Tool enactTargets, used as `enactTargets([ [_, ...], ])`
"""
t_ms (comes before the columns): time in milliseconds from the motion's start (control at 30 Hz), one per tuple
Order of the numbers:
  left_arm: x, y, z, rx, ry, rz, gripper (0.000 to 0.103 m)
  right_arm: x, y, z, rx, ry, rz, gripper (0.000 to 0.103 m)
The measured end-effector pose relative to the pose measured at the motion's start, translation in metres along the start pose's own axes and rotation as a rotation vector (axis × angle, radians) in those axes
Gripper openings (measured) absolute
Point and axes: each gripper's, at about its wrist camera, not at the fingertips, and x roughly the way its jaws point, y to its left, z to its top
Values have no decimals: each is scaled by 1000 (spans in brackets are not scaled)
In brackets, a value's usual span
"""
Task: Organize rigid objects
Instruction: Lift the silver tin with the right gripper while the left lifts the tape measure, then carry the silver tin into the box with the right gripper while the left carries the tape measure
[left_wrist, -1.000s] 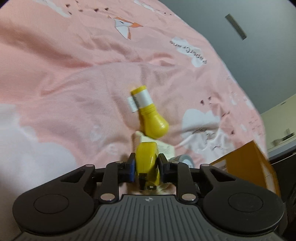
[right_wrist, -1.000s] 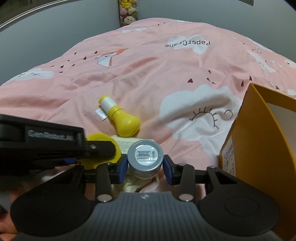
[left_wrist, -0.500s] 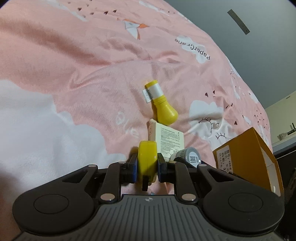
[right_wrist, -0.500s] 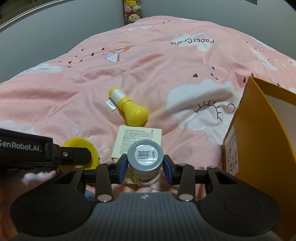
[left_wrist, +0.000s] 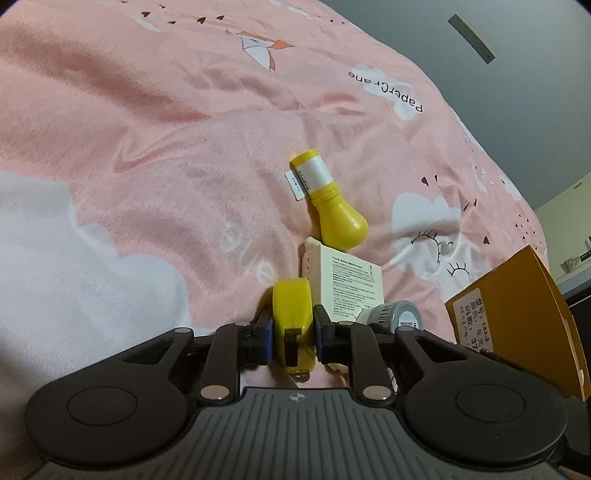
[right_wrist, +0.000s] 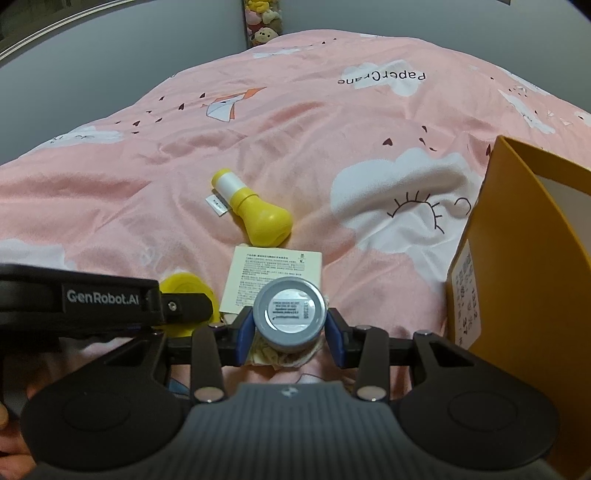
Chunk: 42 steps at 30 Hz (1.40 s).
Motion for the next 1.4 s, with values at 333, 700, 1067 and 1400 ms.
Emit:
enactTargets([
  [333, -23, -13, -4, 19, -34, 1, 22, -24, 8, 3, -48, -28, -23, 41],
  [700, -79, -60, -11, 125, -140, -41, 22, -104, 9, 6, -102, -160, -7, 41],
  [1067, -117, -133, -15, 240, -201, -216, 22, -192, -41, 14, -47, -279, -24, 41],
  [1400, -109, -217, -32, 409, -102, -398, 22, -234, -136, 12, 39, -162, -174, 41],
])
